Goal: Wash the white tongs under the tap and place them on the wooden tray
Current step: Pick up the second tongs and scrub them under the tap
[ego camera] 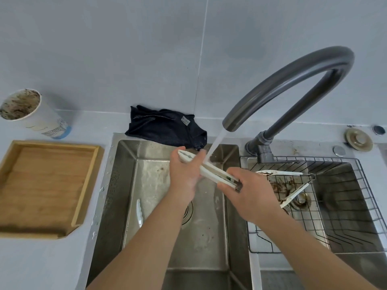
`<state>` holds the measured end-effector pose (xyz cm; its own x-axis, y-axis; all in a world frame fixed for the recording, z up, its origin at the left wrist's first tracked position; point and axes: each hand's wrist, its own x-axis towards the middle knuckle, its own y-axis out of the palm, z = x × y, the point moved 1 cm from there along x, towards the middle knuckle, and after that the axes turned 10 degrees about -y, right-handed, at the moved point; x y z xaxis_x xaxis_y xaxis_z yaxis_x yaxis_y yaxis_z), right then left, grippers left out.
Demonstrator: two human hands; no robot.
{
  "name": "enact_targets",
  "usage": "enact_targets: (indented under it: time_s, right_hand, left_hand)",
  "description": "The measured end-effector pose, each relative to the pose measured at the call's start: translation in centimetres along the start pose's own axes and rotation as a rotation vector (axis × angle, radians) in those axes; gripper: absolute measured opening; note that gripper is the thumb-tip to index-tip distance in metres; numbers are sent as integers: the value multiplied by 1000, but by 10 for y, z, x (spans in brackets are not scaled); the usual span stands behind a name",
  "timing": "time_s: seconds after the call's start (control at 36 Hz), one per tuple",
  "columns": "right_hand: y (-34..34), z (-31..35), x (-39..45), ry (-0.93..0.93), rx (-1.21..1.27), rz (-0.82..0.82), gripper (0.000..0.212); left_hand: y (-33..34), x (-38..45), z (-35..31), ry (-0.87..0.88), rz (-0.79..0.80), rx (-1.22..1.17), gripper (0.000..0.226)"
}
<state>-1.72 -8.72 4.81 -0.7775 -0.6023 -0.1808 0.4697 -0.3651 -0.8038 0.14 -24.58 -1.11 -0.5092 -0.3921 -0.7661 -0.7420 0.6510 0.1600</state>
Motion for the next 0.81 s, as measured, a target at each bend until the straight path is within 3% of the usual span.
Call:
enact_targets:
  time_s: [0.06, 0.17, 0.25, 0.36, 0.42, 0.5, 0.56, 0.67, 0.81]
  right_hand:
    - [0, 1, -1, -30, -5, 7, 17]
    - [-4, -2, -2, -50, -33, -30, 15]
    - [-5, 0, -1, -37, -20, -48, 24]
    - [-2, 9, 2, -34, -33, -46, 23]
    - [1, 14, 3, -38, -54, -34, 22]
    - [4, 17, 4, -60, -101, -33, 23]
    - [6, 18, 3, -96, -136, -50, 20]
    - [9, 13, 2, -159, -96, -56, 23]
    - [1, 18, 13, 117, 248, -13, 17]
  left_hand:
    - [-5, 7, -7, -13, -72, -30, 17]
    - [-7, 6, -14, -57, -79, -95, 25]
    - [0, -4, -13, -69, 32, -117, 16]
    - [8, -7, 4, -15, 147, -77, 110]
    - [9, -5, 7, 13, 146, -53, 131]
    - [11, -4, 6, 11, 105, 53, 144]
    - [10, -3, 3, 19, 53, 63, 128]
    - [-1, 7, -7, 29, -83, -18, 55]
    - [-2, 8, -9, -11, -81, -120, 29]
